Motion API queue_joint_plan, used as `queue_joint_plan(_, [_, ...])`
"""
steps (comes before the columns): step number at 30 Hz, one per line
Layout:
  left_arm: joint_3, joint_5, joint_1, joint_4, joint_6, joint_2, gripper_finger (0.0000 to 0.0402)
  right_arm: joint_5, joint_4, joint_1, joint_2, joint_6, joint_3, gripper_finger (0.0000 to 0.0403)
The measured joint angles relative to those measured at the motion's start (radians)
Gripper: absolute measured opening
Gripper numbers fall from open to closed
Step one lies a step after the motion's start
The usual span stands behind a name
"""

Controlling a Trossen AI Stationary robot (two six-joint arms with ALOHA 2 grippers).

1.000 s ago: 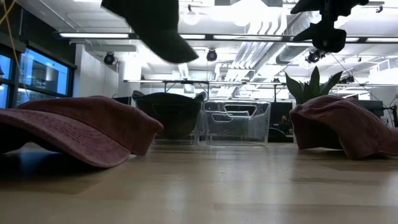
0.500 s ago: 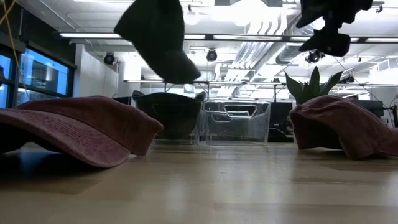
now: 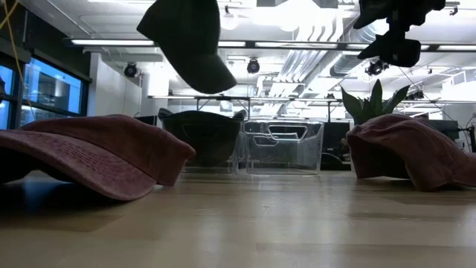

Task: Pick & Place hat
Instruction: Put the black cap into the left transparent bin

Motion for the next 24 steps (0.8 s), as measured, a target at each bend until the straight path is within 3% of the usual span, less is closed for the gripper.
queue_joint_plan(14, [-0.002,-0.178,0.001,-0.033,0.116,0.058,0.0,0.0,0.003,0.0,0.0,-0.003,0.0,0.025])
queue_joint_plan(24, [-0.008,-0.51,0.014,-0.147,0.442,0.176,0.0,-0.001,0.003,0.0,0.0,-0.003,0.0,0.025])
